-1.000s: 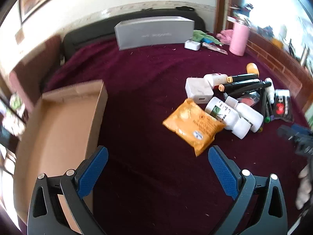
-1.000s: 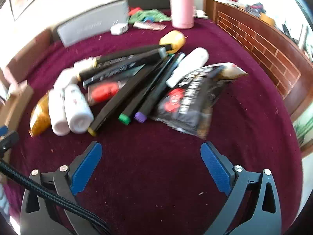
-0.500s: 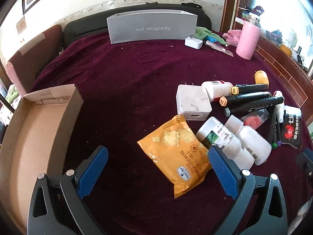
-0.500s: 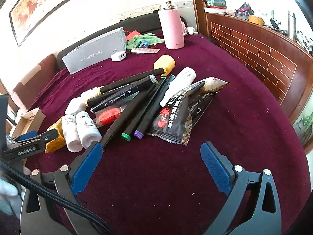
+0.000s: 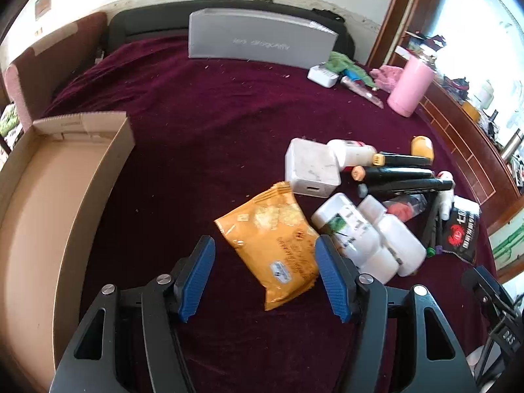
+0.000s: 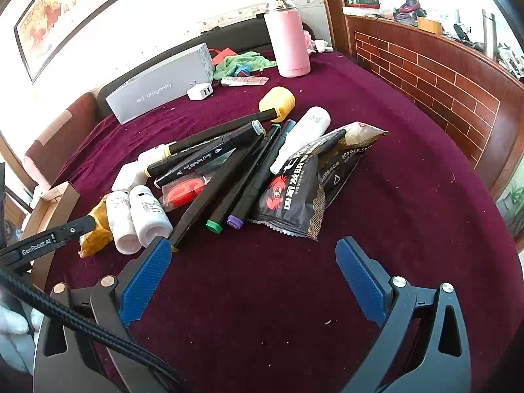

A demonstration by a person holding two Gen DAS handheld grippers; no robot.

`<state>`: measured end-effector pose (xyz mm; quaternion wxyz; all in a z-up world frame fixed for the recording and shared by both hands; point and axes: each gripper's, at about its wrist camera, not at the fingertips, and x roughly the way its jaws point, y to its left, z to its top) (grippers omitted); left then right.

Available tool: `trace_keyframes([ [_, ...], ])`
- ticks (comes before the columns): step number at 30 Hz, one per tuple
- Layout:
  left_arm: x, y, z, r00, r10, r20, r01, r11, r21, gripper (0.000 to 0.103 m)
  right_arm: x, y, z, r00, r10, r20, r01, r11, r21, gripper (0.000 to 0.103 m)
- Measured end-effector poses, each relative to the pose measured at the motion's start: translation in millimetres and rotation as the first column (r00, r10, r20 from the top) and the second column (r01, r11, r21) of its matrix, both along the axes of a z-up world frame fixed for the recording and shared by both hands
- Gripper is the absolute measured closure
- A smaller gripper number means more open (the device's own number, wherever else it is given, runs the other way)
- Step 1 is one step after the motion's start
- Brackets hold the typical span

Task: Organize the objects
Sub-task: 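Grasp the yellow snack packet with the left tool while the right tool approaches the white bottles, then grasp the white bottle with the green label with the right tool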

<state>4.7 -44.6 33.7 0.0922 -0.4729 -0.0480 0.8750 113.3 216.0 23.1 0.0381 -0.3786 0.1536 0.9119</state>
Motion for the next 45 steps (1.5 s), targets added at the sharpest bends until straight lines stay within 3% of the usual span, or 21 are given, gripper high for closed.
trace_keyframes([
  [2, -7.0, 1.3, -0.4, 1.0, 0.013, 0.017, -0.013, 1.0, 0.012, 0.044, -0.9, -0.9, 1.1, 1.0, -0.001, 0.001, 0.001, 1.0, 0.001, 0.001],
  [6, -15.7, 24.0, -2.8, 1.0, -0.016, -0.01, 0.015, 0.998, -0.069, 0.044, -0.8, -1.9, 1.7, 1.0, -0.003, 0.002, 0.003, 1.0, 0.007, 0.001],
  [10, -21.2, 34.2, -16.2, 1.0, -0.014, 0.019, 0.015, 0.998, -0.057, 0.044, -0.6, -1.5, 1.4, 1.0, -0.009, 0.005, 0.009, 1.0, 0.011, 0.001],
  [12, -17.4, 32.8, -15.5, 0.999, -0.034, 0.0, 0.034, 0.998, -0.044, 0.054, -1.4, -1.7, 1.8, 1.0, -0.01, 0.008, 0.01, 1.0, 0.012, 0.001],
  [13, -15.2, 30.8, -14.2, 0.999, -0.047, 0.004, 0.047, 0.999, -0.02, 0.069, -1.5, -1.9, 1.7, 1.0, -0.01, 0.01, 0.01, 1.0, 0.014, 0.001],
  [15, -6.9, 20.5, -9.2, 0.999, -0.042, 0.007, 0.042, 0.999, 0.016, 0.075, -2.1, -2.7, 1.3, 1.0, -0.01, 0.016, 0.01, 1.0, 0.02, 0.001],
  [19, 14.9, 0.5, 5.2, 0.999, -0.021, -0.041, 0.022, 1.0, 0.019, 0.076, -4.3, -5.0, -0.2, 0.999, -0.009, 0.033, 0.008, 0.999, 0.034, 0.001],
  [23, 38.3, -20.3, 3.7, 1.0, -0.014, -0.021, 0.014, 1.0, 0.0, 0.075, -7.2, -10.6, -0.1, 0.998, 0.005, 0.055, -0.009, 0.998, 0.065, 0.001],
  [27, 54.3, -34.9, -7.8, 1.0, -0.012, -0.002, 0.012, 1.0, -0.001, 0.073, -8.4, -31.5, 12.9, 0.993, 0.102, 0.064, -0.107, 0.991, 0.083, 0.001],
  [31, 55.1, -38.8, -10.1, 1.0, -0.004, -0.008, 0.005, 1.0, 0.023, 0.073, -23.5, -59.4, 37.6, 0.96, 0.276, 0.046, -0.274, 0.961, -0.039, 0.001],
  [33, 56.5, -38.3, -10.9, 1.0, -0.006, -0.017, 0.006, 1.0, 0.024, 0.073, -41.0, -74.9, 41.4, 0.936, 0.347, 0.068, -0.339, 0.935, -0.102, 0.008],
  [37, 56.0, -42.3, -13.6, 1.0, -0.005, -0.009, 0.006, 0.999, 0.047, 0.072, -80.3, -103.4, 33.2, 0.885, 0.445, 0.141, -0.411, 0.886, -0.216, 0.042],
  [40, 53.4, -44.9, -14.4, 1.0, -0.009, -0.002, 0.009, 0.998, 0.065, 0.071, -101.0, -114.7, 24.7, 0.878, 0.435, 0.201, -0.396, 0.895, -0.205, 0.043],
  [45, 50.5, -42.0, -14.2, 1.0, -0.017, -0.006, 0.018, 0.999, 0.047, 0.071, -119.2, -130.9, 12.9, 0.887, 0.364, 0.284, -0.363, 0.93, -0.059, 0.043],
])
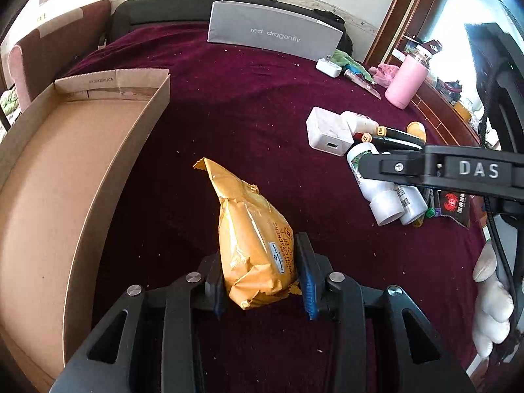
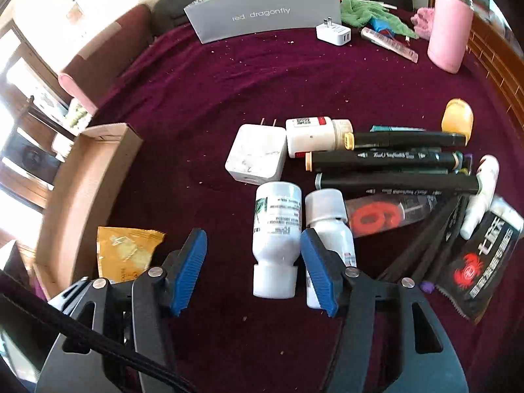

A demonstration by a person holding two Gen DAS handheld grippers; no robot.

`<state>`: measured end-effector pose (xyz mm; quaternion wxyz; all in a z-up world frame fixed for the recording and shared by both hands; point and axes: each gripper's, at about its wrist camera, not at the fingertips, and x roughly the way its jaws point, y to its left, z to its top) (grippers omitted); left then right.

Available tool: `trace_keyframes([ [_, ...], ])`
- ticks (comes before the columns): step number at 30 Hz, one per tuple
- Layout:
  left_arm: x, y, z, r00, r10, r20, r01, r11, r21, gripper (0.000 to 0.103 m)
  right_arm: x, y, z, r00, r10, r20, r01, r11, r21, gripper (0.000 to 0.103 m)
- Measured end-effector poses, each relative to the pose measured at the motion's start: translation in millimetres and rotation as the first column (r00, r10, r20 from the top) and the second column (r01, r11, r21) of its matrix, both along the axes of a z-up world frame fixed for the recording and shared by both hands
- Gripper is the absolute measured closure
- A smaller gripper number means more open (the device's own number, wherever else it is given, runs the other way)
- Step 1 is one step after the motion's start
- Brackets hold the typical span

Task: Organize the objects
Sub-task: 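Grasp the white bottle with the green label with the right tool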

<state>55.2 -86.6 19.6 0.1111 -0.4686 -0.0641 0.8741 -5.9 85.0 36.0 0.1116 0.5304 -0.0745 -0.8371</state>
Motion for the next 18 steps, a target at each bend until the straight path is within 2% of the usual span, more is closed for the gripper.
trace_keyframes([
  [6, 0.9, 11.5, 0.1, 1.0, 0.002, -0.016, -0.003, 0.997, -0.078, 0.071, -6.8, -13.1, -11.5, 1.0, -0.013, 0.019, 0.011, 0.994, 0.107, 0.044],
  [12, 4.2, 20.1, -0.4, 0.999, -0.006, -0.039, 0.001, 0.99, -0.142, 0.071, -8.7, -20.2, -25.1, 0.998, -0.019, 0.055, 0.013, 0.993, 0.117, 0.047],
  [14, 5.5, 20.0, 0.4, 0.999, -0.015, -0.042, 0.009, 0.99, -0.143, 0.073, -5.6, -20.4, -25.9, 0.999, -0.028, 0.036, 0.023, 0.991, 0.133, 0.052],
  [17, 9.6, 21.4, 3.9, 0.998, -0.027, -0.06, 0.017, 0.986, -0.165, 0.075, -3.3, -19.4, -25.6, 0.999, -0.04, 0.027, 0.035, 0.987, 0.156, 0.071],
  [18, 11.1, 22.0, 5.5, 0.997, -0.03, -0.067, 0.018, 0.985, -0.173, 0.075, -2.5, -18.8, -25.2, 0.999, -0.04, 0.025, 0.036, 0.986, 0.165, 0.072],
])
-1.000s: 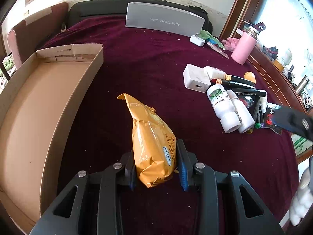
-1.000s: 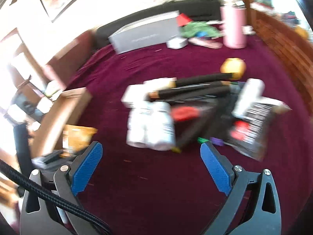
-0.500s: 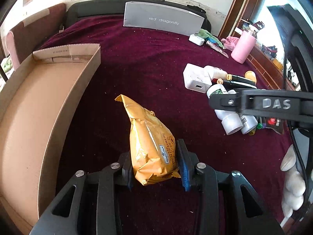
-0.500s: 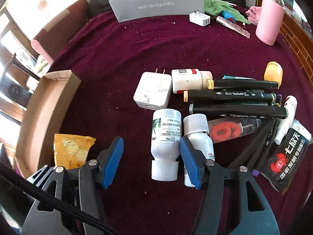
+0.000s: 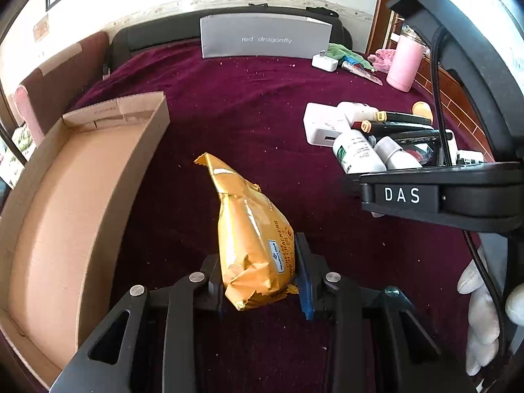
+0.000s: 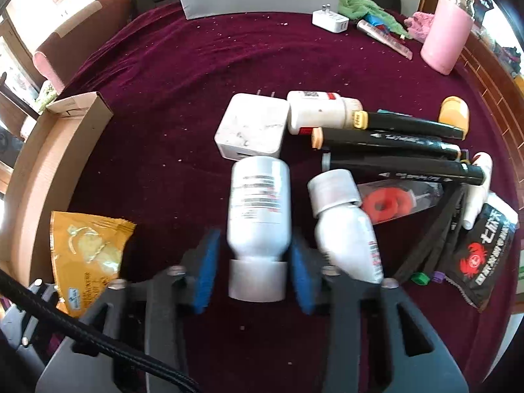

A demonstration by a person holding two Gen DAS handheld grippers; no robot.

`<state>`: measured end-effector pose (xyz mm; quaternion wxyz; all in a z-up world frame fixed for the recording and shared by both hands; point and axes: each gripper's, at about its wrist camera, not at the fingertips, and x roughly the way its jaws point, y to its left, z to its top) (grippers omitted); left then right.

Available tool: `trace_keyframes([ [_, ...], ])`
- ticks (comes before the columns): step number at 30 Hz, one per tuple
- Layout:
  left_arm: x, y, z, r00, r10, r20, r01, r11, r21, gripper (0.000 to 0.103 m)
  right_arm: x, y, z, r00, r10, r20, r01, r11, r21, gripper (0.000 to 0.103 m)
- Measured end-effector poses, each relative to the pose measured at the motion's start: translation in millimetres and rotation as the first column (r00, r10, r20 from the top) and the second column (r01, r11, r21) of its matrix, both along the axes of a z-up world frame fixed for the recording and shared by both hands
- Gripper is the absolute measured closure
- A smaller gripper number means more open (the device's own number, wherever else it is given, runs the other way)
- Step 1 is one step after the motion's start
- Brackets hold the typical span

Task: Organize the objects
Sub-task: 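Grasp the white bottle with the green label with the right tool, then carry both items to the cardboard box and release the yellow packet from the left tool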

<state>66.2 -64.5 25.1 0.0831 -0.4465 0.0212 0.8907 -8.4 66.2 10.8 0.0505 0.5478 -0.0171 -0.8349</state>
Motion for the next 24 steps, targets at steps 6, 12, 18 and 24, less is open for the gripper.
trace_keyframes([
  [6, 8.9, -0.6, 13.2, 0.999, 0.002, -0.041, -0.003, 1.0, -0.017, 0.075, 11.3, 1.5, 5.4, 1.0, 0.02, -0.001, -0.02, 0.999, -0.038, 0.072],
  [12, 20.7, -3.5, 28.0, 0.997, 0.014, -0.078, -0.015, 1.0, -0.023, 0.075, 26.2, 0.9, 14.4, 0.999, 0.036, -0.023, -0.037, 0.997, -0.061, 0.071],
  [18, 37.2, -5.8, 44.3, 0.993, 0.017, -0.121, -0.021, 0.999, -0.03, 0.075, 45.1, 4.1, 26.4, 0.997, 0.047, -0.055, -0.051, 0.995, -0.08, 0.071],
  [24, 55.4, -8.4, 58.4, 0.986, 0.019, -0.163, -0.027, 0.999, -0.043, 0.074, 64.0, 3.8, 44.2, 0.993, 0.055, -0.106, -0.064, 0.994, -0.084, 0.079],
])
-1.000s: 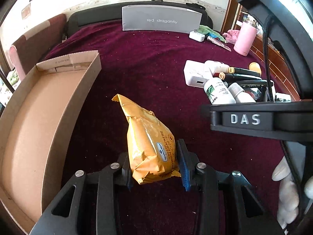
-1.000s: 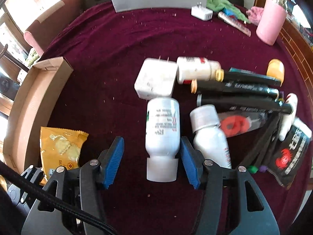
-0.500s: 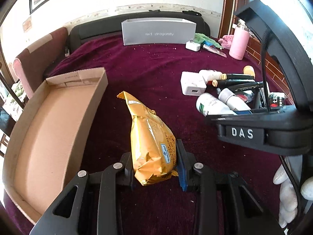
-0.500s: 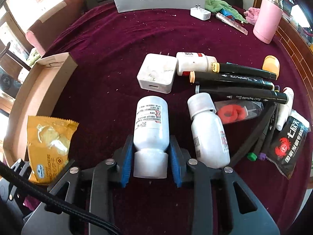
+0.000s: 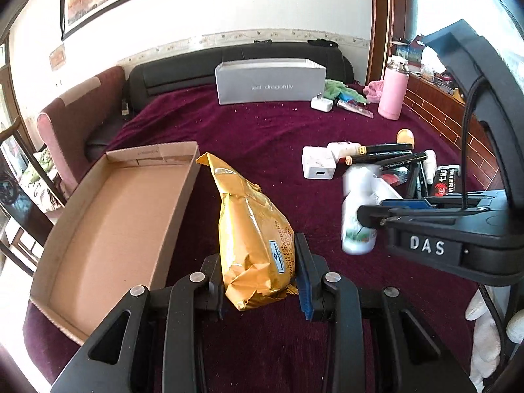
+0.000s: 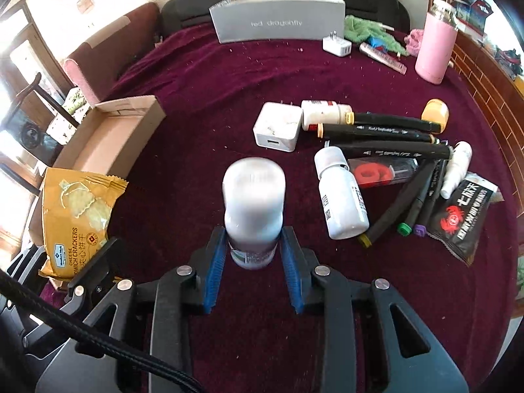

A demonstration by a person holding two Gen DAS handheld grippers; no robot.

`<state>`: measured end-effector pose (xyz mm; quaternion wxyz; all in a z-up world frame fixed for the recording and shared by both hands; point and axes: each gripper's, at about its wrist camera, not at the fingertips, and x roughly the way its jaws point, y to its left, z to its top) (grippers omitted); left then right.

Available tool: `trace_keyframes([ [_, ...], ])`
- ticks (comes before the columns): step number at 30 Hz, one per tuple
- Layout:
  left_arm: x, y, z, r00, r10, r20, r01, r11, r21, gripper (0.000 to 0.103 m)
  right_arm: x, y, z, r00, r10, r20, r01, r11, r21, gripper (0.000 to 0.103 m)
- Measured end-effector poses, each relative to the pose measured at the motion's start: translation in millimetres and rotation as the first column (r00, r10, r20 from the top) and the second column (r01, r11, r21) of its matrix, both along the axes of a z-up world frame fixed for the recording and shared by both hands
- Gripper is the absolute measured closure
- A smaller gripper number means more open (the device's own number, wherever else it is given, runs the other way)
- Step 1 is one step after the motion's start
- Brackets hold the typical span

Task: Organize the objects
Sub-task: 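Carry both items to the cardboard box and release the yellow packet from the left tool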

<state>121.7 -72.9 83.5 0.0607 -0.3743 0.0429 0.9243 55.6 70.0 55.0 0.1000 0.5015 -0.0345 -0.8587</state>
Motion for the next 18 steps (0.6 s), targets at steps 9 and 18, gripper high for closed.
trace_keyframes([
  [9, 18.5, -3.6, 11.3, 0.999, 0.008, -0.032, -0.008, 1.0, -0.003, 0.074, 22.6, -5.3, 19.0, 0.997, 0.017, -0.075, -0.014, 0.999, 0.042, 0.082],
  [18, 21.0, -15.2, 4.7, 1.0, 0.021, -0.004, -0.021, 1.0, 0.023, 0.074, -15.0, 12.7, -11.5, 0.997, -0.07, -0.015, 0.07, 0.998, -0.003, 0.065],
])
